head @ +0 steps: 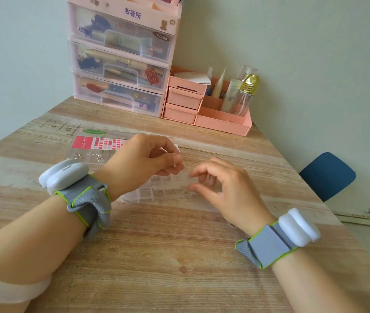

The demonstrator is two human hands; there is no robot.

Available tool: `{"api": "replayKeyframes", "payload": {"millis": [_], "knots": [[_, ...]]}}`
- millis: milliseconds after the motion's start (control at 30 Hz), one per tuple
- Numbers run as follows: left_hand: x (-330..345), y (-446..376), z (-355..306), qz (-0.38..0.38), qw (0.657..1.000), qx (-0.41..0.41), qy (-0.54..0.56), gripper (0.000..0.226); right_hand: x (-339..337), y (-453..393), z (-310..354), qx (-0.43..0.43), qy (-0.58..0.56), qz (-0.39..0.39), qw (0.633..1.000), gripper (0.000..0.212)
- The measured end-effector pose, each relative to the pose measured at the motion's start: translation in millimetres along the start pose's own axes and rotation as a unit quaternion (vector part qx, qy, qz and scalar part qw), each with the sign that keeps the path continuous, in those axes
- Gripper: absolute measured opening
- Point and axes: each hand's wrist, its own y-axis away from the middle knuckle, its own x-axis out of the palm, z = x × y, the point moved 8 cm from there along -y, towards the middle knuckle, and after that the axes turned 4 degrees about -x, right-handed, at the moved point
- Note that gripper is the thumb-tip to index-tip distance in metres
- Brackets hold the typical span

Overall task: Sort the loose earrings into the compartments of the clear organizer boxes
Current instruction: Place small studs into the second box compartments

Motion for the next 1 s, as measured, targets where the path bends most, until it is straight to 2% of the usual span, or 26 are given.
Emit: {"api": "replayKeyframes", "payload": {"millis": [133, 233, 333, 467, 700, 833, 1000], "knots": [[-3.7, 5.4, -12.0, -0.009, 0.999, 0.029, -0.022, 0.008, 4.8, -1.1, -6.2, 0.036, -0.032, 0.019, 0.999, 0.006], [0.2, 9.4, -18.7, 0.015, 0.996, 0.051, -0.066, 0.018, 6.0, -0.7, -12.2, 0.078, -0.06, 0.03, 0.995, 0.006], [9.6, 12.1, -18.8, 0.047, 0.987, 0.068, -0.138, 0.027, 5.6, 0.1, -17.5, 0.118, -0.107, 0.03, 0.987, 0.005], [19.6, 14.5, -21.9, 0.054, 0.964, 0.116, -0.235, 0.018, 6.5, -0.6, -21.7, 0.136, -0.135, 0.026, 0.981, 0.002], [25.5, 19.9, -28.2, 0.069, 0.956, 0.166, -0.233, 0.011, 14.7, 1.4, -31.4, 0.168, -0.185, 0.055, 0.967, 0.015], [25.9, 21.8, -31.3, 0.047, 0.952, 0.182, -0.242, 0.01, 15.8, 2.6, -35.8, 0.175, -0.203, 0.048, 0.962, 0.011], [21.6, 19.6, -27.8, 0.041, 0.956, 0.164, -0.24, 0.012, 17.9, 3.4, -36.7, 0.177, -0.18, 0.056, 0.966, 0.009]]}}
